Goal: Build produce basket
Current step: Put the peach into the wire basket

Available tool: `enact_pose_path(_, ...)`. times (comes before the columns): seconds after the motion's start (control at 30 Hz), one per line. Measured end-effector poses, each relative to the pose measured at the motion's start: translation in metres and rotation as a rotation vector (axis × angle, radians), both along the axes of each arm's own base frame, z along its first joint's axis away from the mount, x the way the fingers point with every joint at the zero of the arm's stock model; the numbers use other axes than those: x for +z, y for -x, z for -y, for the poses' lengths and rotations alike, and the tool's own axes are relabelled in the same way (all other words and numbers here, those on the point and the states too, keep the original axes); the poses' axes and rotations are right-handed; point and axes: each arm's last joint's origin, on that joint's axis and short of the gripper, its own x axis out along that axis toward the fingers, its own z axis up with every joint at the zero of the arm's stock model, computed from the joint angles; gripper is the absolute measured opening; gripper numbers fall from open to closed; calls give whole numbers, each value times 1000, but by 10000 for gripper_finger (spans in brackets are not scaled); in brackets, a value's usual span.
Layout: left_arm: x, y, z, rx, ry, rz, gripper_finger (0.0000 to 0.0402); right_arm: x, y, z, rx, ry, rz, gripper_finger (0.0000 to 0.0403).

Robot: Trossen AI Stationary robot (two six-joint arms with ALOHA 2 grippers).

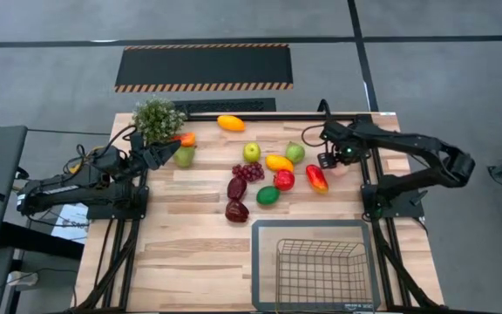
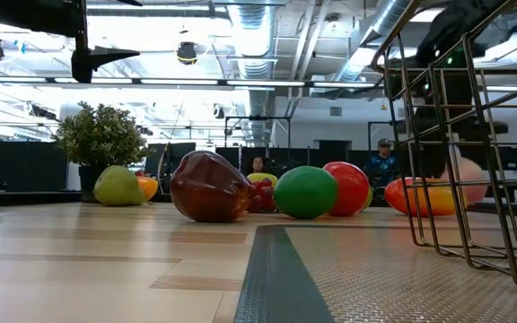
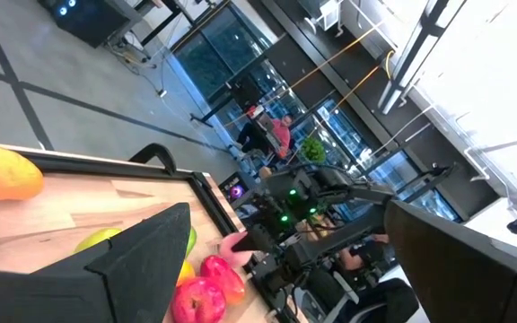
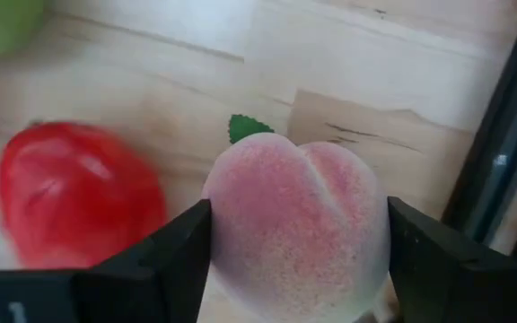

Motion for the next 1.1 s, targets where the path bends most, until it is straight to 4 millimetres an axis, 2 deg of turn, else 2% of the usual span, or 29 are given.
enact_pose_path(0.13, 0, 0, 0, 0, 0, 0, 360, 33, -4, -8, 52, 16, 122, 274)
enact_pose_path(0.27, 0, 0, 0, 0, 0, 0, 360, 79, -9, -28, 185, -14, 331, 274)
enact_pose_path(0.43, 0, 0, 0, -1, 1, 0, 360, 128, -12, -71, 342, -81, 551, 285)
enact_pose_path(0.57, 0, 0, 0, -1, 1, 1, 360, 152, -12, -112, 412, -174, 660, 290)
enact_pose_path(0.8, 0, 0, 0, -20, 6, 4, 360, 165, -22, -187, 502, -357, 808, 293)
enact_pose_path(0.93, 0, -1, 1, -57, 8, 6, 360, 162, -24, -230, 513, -490, 803, 294)
enact_pose_path(1.1, 0, -1, 3, -122, 1, 1, 360, 150, -17, -272, 449, -596, 694, 294)
